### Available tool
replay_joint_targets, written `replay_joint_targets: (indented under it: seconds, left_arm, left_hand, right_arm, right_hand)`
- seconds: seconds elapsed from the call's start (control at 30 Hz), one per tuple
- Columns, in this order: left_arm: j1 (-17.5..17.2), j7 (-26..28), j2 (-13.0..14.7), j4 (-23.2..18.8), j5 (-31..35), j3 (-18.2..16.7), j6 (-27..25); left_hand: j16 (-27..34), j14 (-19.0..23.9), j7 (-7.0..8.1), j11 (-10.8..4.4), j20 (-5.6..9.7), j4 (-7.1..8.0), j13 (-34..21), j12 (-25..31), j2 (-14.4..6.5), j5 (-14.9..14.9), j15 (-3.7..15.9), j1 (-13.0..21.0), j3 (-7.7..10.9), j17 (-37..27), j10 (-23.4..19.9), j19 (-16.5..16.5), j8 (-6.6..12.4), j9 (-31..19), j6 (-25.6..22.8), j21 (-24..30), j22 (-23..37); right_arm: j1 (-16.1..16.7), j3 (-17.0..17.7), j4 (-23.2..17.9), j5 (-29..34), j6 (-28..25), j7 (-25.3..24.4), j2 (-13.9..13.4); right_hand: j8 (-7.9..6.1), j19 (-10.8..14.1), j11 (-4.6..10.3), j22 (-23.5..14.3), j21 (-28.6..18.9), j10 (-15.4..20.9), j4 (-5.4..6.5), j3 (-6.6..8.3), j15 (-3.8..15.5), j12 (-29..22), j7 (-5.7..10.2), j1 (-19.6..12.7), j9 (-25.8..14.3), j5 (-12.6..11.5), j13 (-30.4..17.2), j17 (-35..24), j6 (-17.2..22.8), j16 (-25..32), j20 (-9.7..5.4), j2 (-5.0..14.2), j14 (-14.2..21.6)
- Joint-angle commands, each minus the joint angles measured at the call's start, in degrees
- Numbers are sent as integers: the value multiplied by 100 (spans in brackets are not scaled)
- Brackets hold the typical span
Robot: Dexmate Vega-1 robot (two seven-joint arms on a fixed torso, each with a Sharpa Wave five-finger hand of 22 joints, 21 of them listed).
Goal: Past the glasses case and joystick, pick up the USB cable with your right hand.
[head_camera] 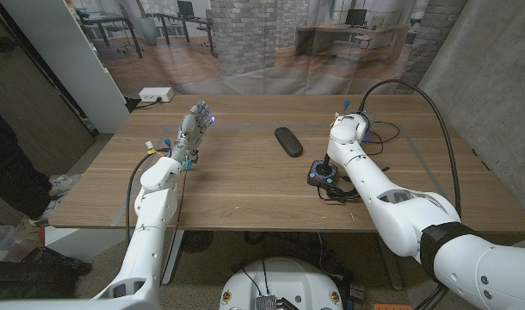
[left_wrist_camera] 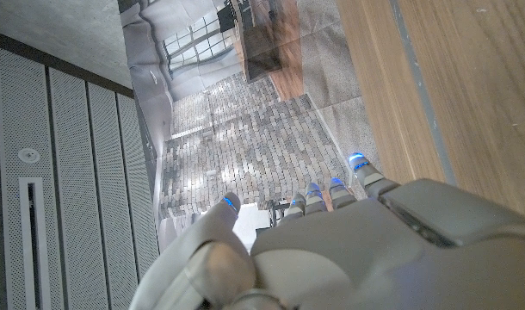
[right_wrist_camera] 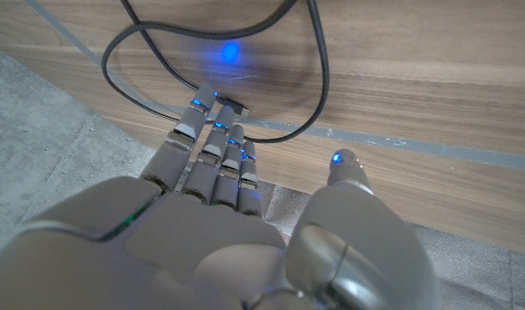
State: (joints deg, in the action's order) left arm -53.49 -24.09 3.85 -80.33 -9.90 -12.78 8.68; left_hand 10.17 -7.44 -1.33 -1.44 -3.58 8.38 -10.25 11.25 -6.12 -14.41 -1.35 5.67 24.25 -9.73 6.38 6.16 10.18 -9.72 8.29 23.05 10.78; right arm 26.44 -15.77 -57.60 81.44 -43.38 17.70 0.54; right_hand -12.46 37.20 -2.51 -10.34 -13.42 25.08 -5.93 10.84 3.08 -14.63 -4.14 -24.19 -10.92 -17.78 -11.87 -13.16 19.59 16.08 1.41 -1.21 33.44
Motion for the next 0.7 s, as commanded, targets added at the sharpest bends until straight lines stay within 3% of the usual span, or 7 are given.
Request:
replay_joint_targets:
  seconds: [0.03,0.5,0.6,0.7]
  left_arm:
    - [-2,-25,12,-3,-24,-24,31]
    - [88,-38,27,118,-22,-19,46]
    - [115,-41,33,155,-17,-14,43]
    - [145,-46,36,198,-12,-6,51]
  left_hand:
    - [32,-8,-20,4,-30,-4,-30,31,-105,5,-18,-51,16,-25,-4,11,24,-15,-28,-24,21]
    - [33,-2,-18,5,-37,-7,-29,33,-90,7,-15,-61,6,-24,-14,5,24,-15,-34,-34,21]
    - [32,-3,-15,15,-39,-8,-29,30,-87,7,-19,-63,4,-24,-7,4,25,-15,-36,-37,21]
    - [33,0,-13,11,-37,-8,-29,32,-85,7,-18,-65,2,-24,-11,3,25,-15,-37,-38,21]
  right_arm:
    - [-176,-113,343,106,-50,-71,56]
    - [-519,-124,1042,46,-66,-307,182]
    - [-588,-123,1216,26,-72,-460,217]
    - [-656,-131,1430,16,-86,-750,260]
  right_hand:
    - [-13,8,62,-37,-10,118,6,-17,441,-54,75,-26,-9,-63,-15,-88,106,115,-24,74,203]
    - [29,119,242,-77,-63,117,-227,56,664,-3,248,-595,-9,-201,-31,-284,125,251,-193,145,302]
    - [41,138,378,-109,-94,152,-353,128,792,31,349,-1099,-11,-318,-55,-470,118,385,-342,251,350]
    - [30,237,494,-186,-209,263,-424,266,962,30,444,-1885,-14,-436,-106,-808,185,674,-519,511,535]
